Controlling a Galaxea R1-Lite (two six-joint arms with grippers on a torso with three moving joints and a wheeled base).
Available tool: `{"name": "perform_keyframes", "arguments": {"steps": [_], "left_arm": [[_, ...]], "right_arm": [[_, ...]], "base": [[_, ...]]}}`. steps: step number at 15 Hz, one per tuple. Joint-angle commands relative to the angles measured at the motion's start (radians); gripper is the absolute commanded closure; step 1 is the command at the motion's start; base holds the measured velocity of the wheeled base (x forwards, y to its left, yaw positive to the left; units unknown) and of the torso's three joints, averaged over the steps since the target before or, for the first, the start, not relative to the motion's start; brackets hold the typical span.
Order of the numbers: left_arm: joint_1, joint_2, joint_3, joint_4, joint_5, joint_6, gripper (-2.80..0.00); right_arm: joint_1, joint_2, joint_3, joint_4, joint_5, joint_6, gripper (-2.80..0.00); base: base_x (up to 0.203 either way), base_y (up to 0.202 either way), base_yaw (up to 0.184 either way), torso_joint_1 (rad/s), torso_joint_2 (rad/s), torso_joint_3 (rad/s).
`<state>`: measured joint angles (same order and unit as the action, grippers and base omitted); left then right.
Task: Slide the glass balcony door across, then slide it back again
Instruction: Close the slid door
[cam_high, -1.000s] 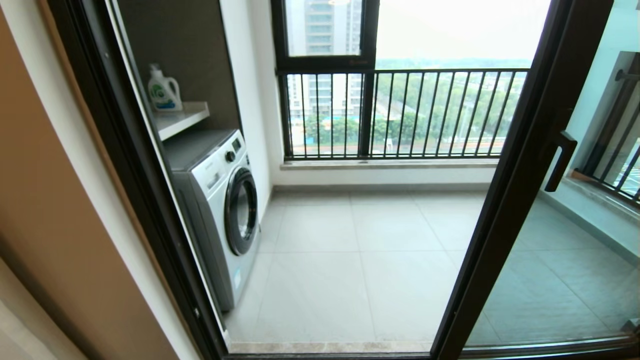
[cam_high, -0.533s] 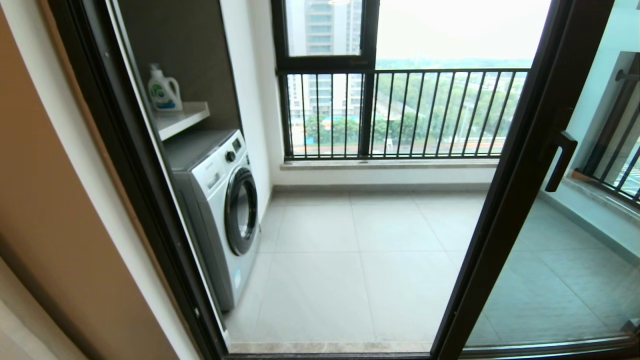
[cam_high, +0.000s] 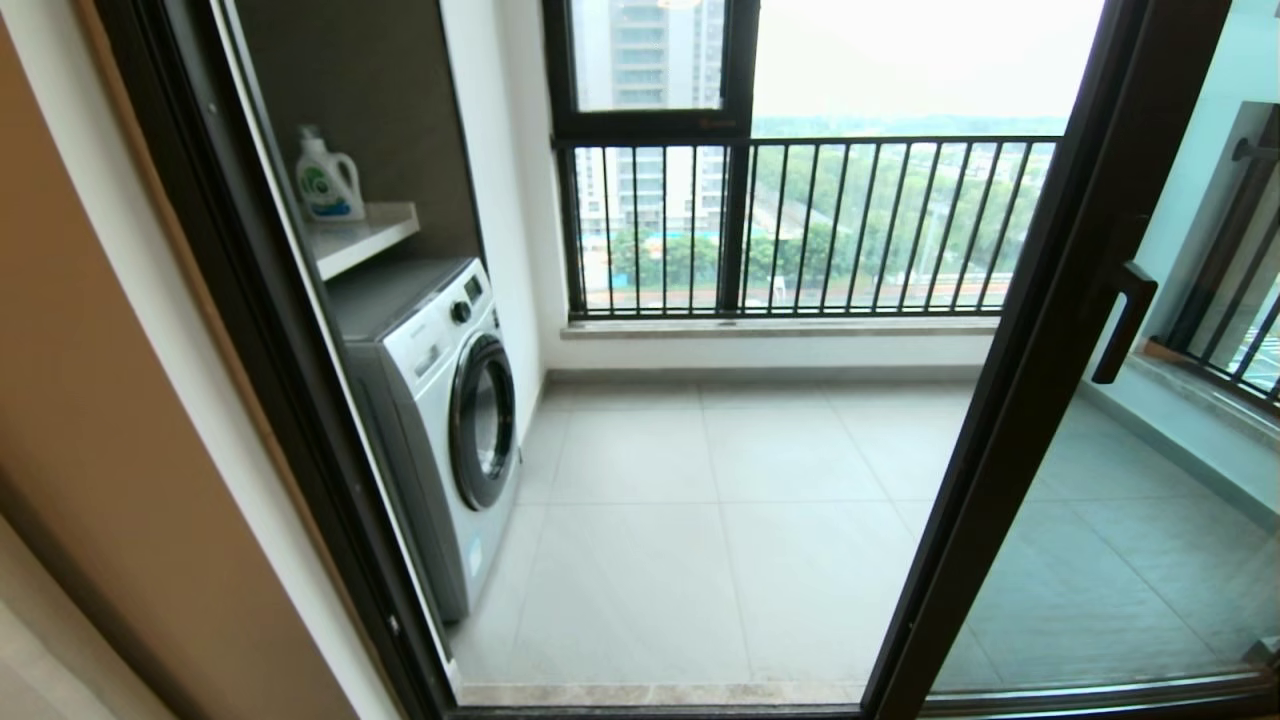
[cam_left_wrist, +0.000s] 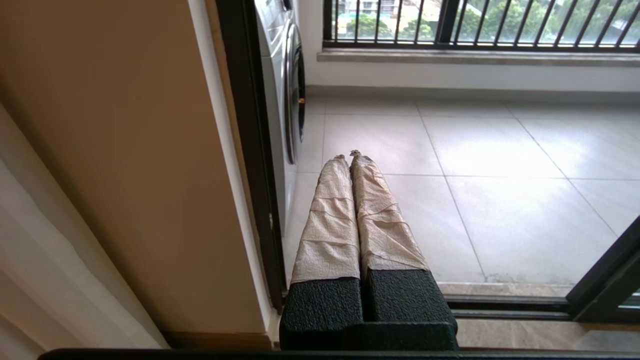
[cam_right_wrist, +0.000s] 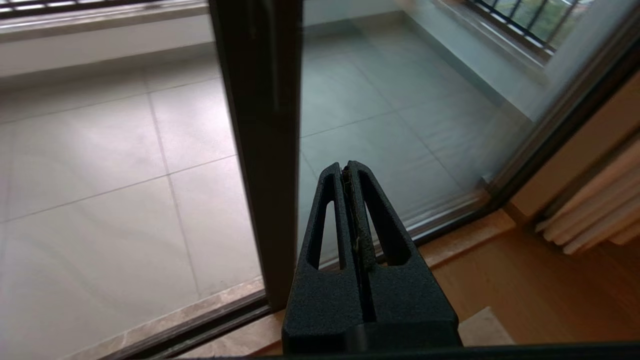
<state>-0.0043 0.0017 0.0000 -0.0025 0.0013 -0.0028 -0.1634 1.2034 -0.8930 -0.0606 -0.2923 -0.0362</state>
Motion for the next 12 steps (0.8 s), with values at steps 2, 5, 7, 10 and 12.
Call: {"name": "perform_keyframes", "arguments": {"steps": [2, 5, 7, 10, 12], "left_arm": [[0.001, 0.0, 0.0, -0.001, 0.0, 0.0, 0.0], [0.0, 0.0, 0.0, -0.001, 0.0, 0.0, 0.0], [0.0, 0.0, 0.0, -0.001, 0.0, 0.0, 0.0], [0.0, 0.0, 0.0, -0.001, 0.0, 0.0, 0.0], [0.001, 0.0, 0.0, -0.001, 0.0, 0.0, 0.0]], "right_arm": [[-0.117, 0.239, -0.17, 0.0, -0.01, -0.014, 0.0], [-0.182, 0.312, -0.236, 0.001, -0.005, -0.06, 0.0], [-0.184, 0.331, -0.247, -0.001, 0.044, -0.056, 0.0], [-0.186, 0.404, -0.342, -0.001, 0.077, -0.055, 0.0], [-0.203, 0.471, -0.411, -0.001, 0.148, -0.053, 0.0]], "base": [[0.0, 0.0, 0.0, 0.0, 0.0, 0.0], [0.0, 0.0, 0.0, 0.0, 0.0, 0.0], [0.0, 0.0, 0.0, 0.0, 0.0, 0.0], [0.0, 0.0, 0.0, 0.0, 0.0, 0.0], [0.0, 0.0, 0.0, 0.0, 0.0, 0.0]]}}
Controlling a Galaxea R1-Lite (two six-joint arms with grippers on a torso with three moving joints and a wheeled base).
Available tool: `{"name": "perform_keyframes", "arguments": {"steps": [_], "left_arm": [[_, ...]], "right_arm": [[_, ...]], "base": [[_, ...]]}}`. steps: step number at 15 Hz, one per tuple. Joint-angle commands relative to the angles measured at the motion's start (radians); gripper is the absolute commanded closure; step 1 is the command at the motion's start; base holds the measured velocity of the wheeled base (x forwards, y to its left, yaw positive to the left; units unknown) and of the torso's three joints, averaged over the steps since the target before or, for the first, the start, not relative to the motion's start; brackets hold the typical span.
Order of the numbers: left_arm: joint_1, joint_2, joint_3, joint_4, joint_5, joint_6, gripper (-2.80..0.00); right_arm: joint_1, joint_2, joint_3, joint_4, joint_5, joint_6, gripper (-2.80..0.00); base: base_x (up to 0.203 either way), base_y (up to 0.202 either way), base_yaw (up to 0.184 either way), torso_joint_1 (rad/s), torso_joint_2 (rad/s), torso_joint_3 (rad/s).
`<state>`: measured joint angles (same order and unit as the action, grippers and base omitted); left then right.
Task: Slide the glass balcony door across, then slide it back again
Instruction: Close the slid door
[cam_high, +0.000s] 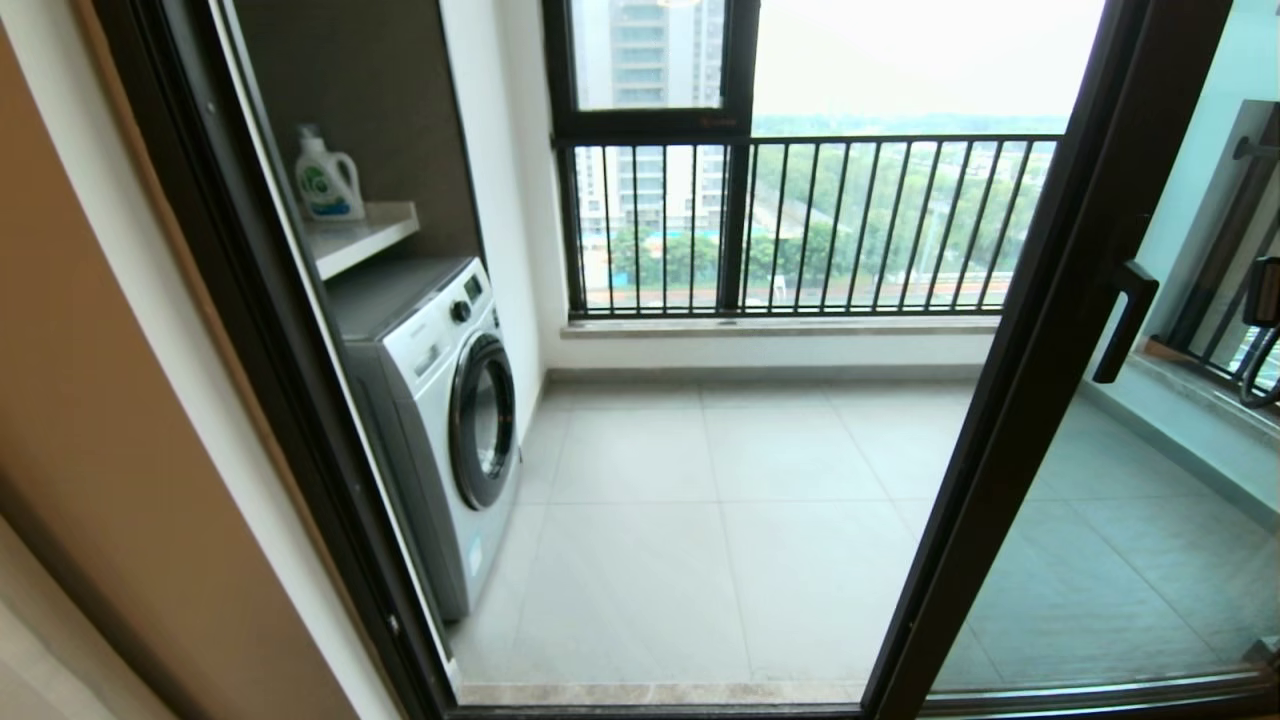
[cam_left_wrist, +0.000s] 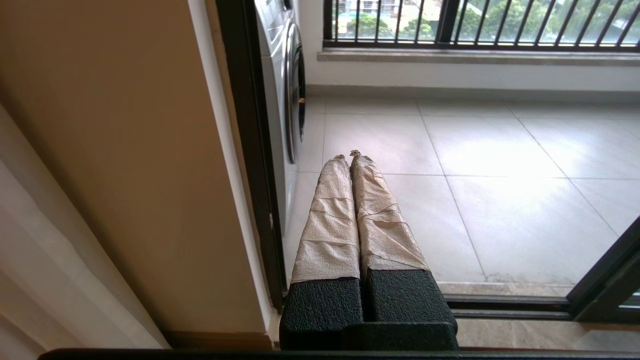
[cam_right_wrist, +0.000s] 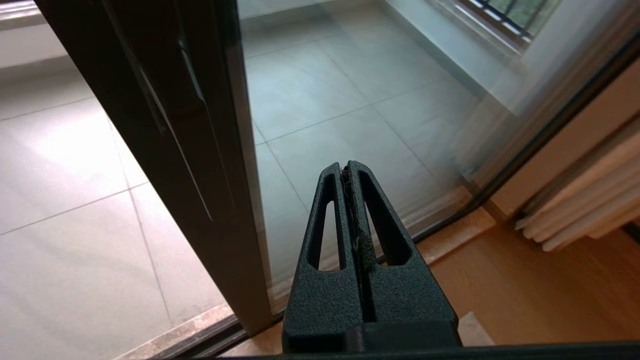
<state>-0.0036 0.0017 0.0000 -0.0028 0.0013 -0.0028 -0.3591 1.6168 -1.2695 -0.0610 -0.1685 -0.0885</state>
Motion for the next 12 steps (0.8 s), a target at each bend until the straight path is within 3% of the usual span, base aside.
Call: {"name": "perform_keyframes", "arguments": {"steps": [1, 3, 6, 12], "left_arm": [[0.001, 0.0, 0.0, 0.0, 0.0, 0.0, 0.0], [0.0, 0.0, 0.0, 0.0, 0.0, 0.0, 0.0], [0.001, 0.0, 0.0, 0.0, 0.0, 0.0, 0.0], [0.0, 0.0, 0.0, 0.0, 0.0, 0.0, 0.0]], "right_arm": [[-0.021, 0.084, -0.058, 0.0, 0.058, 0.0, 0.0], [-0.04, 0.141, -0.106, 0.0, 0.083, 0.0, 0.0], [-0.061, 0.21, -0.143, 0.0, 0.196, 0.001, 0.0], [-0.04, 0.266, -0.181, -0.005, 0.247, 0.001, 0.0]], "base": [[0.0, 0.0, 0.0, 0.0, 0.0, 0.0], [0.0, 0.0, 0.0, 0.0, 0.0, 0.0], [0.0, 0.0, 0.0, 0.0, 0.0, 0.0], [0.0, 0.0, 0.0, 0.0, 0.0, 0.0]]}}
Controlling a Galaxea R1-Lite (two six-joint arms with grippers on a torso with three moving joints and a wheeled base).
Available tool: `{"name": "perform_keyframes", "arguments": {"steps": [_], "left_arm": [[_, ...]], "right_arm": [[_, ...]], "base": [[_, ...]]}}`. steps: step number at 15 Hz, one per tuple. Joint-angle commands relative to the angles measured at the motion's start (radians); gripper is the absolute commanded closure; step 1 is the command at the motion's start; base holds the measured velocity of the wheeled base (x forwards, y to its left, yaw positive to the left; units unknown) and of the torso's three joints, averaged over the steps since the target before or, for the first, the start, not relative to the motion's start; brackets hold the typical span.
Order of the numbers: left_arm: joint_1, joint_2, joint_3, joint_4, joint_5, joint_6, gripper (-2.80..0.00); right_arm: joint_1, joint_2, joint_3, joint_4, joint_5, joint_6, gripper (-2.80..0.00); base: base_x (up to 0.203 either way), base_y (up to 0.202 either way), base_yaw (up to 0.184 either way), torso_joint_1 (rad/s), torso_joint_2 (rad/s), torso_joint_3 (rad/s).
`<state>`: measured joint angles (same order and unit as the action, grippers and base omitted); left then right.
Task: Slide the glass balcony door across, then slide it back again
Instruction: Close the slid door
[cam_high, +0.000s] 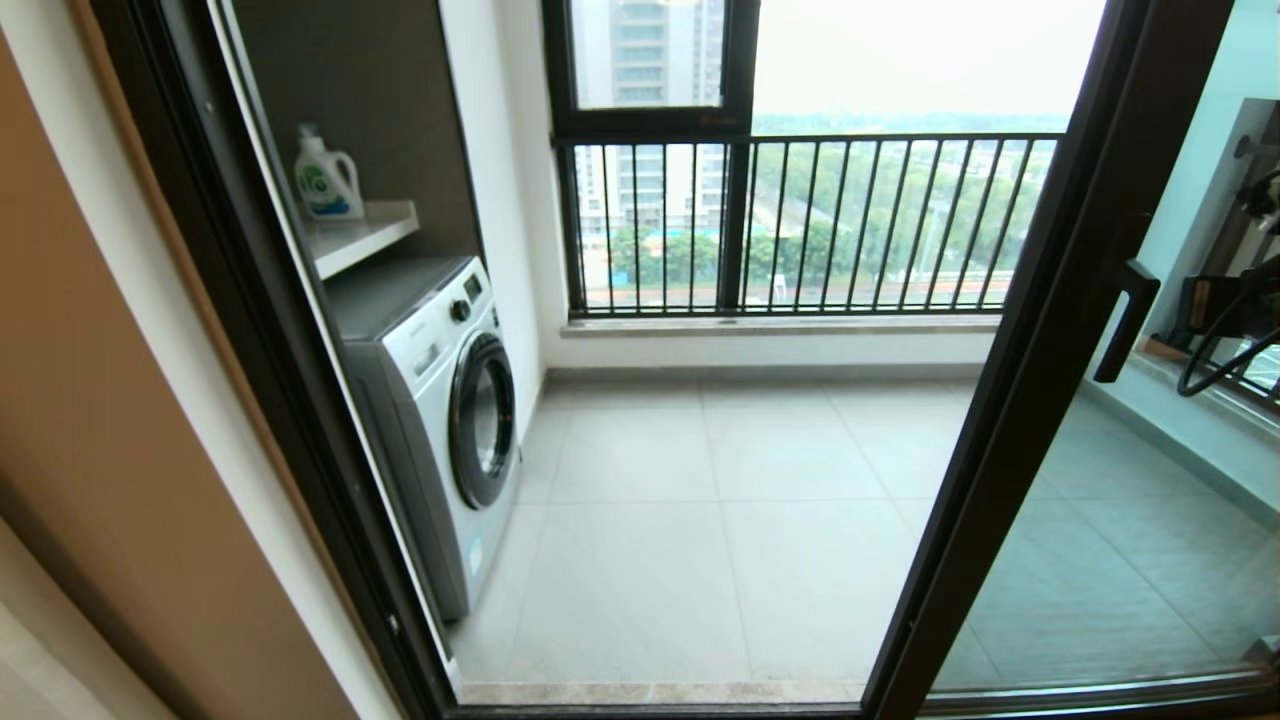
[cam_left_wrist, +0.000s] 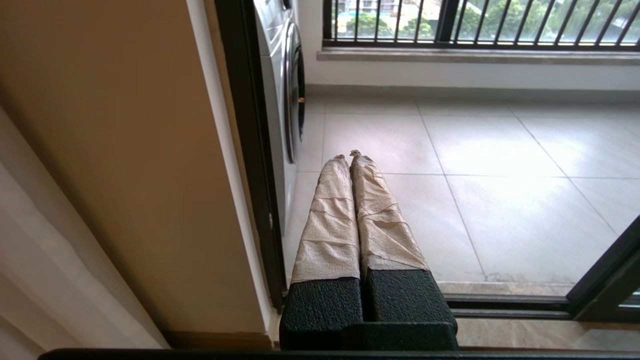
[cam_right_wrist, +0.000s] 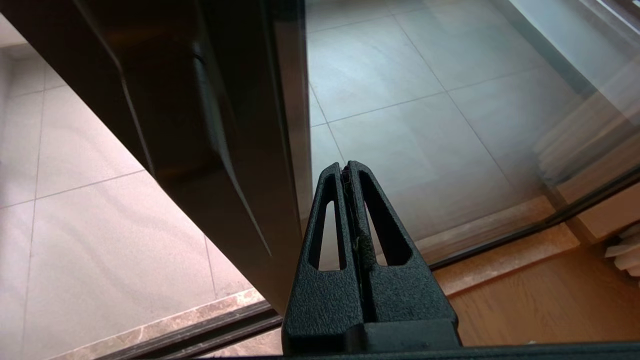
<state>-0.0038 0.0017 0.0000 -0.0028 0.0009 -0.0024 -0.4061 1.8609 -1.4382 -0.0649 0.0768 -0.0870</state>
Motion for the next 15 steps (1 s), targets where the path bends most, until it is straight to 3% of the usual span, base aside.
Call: {"name": "perform_keyframes", "arguments": {"steps": [1, 15], "left_arm": [[0.001, 0.0, 0.0, 0.0, 0.001, -0.001, 0.0], [-0.001, 0.0, 0.0, 0.0, 0.001, -0.001, 0.0]], "right_arm": [[0.015, 0.028, -0.024, -0.001, 0.003, 0.001, 0.0], [0.133, 0.027, -0.024, -0.001, 0.0, 0.023, 0.0]], "base": [[0.0, 0.0, 0.0, 0.0, 0.0, 0.0], [0.0, 0.0, 0.0, 0.0, 0.0, 0.0]]}}
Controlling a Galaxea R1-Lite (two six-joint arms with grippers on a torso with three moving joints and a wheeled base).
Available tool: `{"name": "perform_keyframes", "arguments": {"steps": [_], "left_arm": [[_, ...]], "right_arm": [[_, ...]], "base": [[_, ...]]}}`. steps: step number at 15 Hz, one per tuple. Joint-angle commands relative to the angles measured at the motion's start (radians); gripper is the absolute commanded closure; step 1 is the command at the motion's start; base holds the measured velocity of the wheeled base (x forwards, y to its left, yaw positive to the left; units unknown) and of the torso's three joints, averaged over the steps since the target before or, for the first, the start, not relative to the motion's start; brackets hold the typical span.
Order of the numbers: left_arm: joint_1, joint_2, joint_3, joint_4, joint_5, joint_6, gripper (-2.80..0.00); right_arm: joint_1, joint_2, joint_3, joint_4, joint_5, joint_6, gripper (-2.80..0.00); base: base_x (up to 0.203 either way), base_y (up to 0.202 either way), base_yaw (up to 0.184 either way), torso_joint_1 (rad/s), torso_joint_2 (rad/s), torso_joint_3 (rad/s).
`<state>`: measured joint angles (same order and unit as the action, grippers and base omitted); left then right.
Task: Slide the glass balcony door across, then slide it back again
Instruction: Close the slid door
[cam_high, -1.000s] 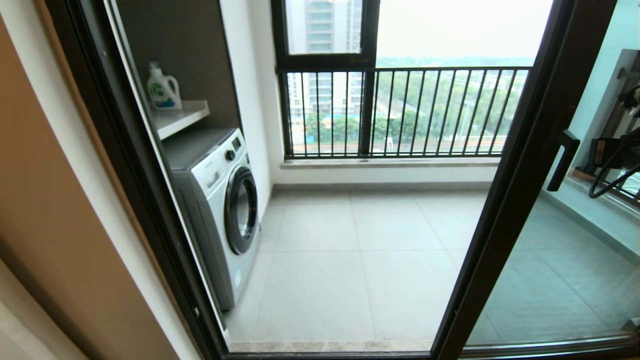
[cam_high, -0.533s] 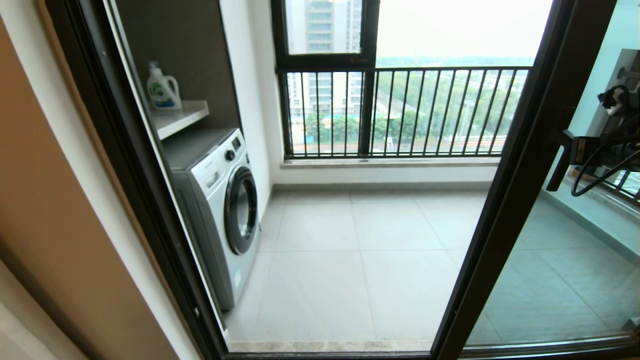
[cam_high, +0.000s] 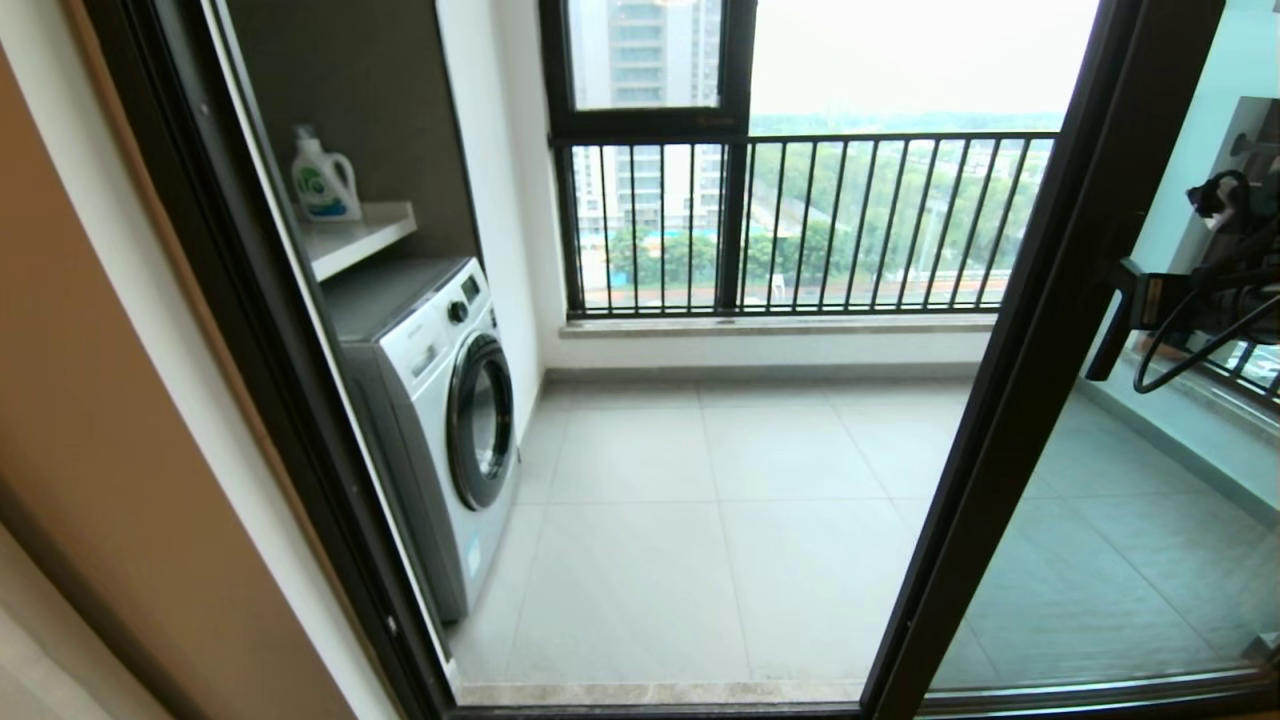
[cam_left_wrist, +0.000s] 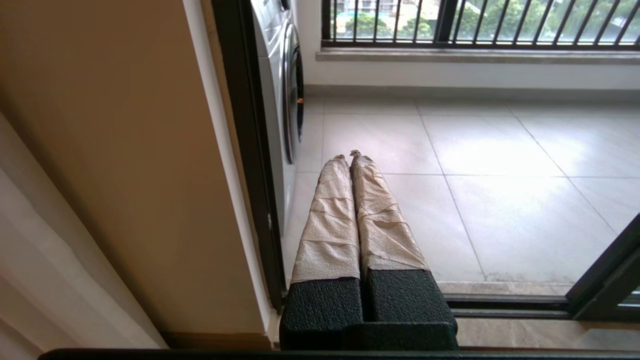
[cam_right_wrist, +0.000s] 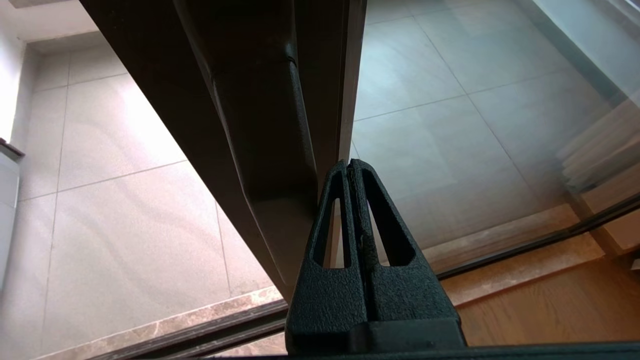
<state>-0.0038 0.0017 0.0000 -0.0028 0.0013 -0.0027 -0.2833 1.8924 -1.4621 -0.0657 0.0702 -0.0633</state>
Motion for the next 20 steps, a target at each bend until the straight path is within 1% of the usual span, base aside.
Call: {"name": "perform_keyframes", "arguments": {"steps": [1, 13, 20], "left_arm": [[0.0, 0.0, 0.0, 0.0, 0.0, 0.0, 0.0], [0.001, 0.0, 0.0, 0.0, 0.0, 0.0, 0.0], [0.001, 0.0, 0.0, 0.0, 0.0, 0.0, 0.0]], "right_arm": [[0.019, -0.006, 0.0, 0.0, 0.006, -0.001, 0.0], [0.058, -0.01, 0.009, 0.0, 0.003, -0.001, 0.0], [0.09, -0.05, 0.056, -0.008, 0.003, -0.004, 0.0]], "base": [[0.0, 0.0, 0.0, 0.0, 0.0, 0.0], [0.0, 0.0, 0.0, 0.0, 0.0, 0.0], [0.0, 0.0, 0.0, 0.0, 0.0, 0.0]]}}
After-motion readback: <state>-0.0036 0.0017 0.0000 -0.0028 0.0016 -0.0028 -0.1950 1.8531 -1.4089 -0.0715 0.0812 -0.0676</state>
